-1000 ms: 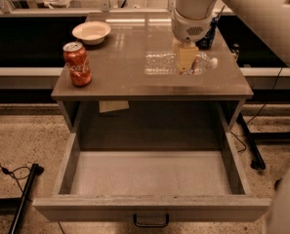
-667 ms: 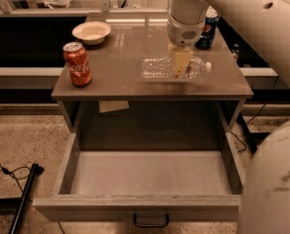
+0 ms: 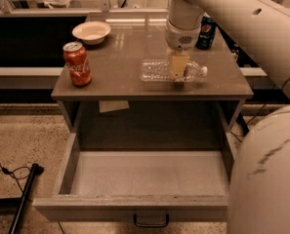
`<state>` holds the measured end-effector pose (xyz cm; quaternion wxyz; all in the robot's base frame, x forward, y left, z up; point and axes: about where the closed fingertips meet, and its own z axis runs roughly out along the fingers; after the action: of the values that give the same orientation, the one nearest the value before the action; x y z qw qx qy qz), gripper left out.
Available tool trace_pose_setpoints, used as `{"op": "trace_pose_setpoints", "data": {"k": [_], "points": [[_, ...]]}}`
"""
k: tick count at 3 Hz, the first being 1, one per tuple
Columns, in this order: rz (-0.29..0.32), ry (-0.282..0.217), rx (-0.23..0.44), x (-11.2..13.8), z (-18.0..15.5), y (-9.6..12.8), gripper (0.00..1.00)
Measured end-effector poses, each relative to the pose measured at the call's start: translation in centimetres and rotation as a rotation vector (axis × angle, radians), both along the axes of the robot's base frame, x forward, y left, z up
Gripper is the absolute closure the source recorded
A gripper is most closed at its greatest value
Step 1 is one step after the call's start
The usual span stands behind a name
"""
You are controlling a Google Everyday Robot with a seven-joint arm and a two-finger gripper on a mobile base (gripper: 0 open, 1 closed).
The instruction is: Pick water bottle from top drawer and place on counter
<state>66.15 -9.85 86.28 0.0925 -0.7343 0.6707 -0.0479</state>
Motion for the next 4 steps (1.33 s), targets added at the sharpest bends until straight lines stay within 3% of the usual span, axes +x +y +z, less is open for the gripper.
{"op": "trace_pose_setpoints", "data": {"k": [3,4], "points": [[-0.005,0.003,0.001,0.55,-1.15,0.23,0.11],[-0.004,0.001,0.002,0.65,-1.31,0.31,0.0]]}}
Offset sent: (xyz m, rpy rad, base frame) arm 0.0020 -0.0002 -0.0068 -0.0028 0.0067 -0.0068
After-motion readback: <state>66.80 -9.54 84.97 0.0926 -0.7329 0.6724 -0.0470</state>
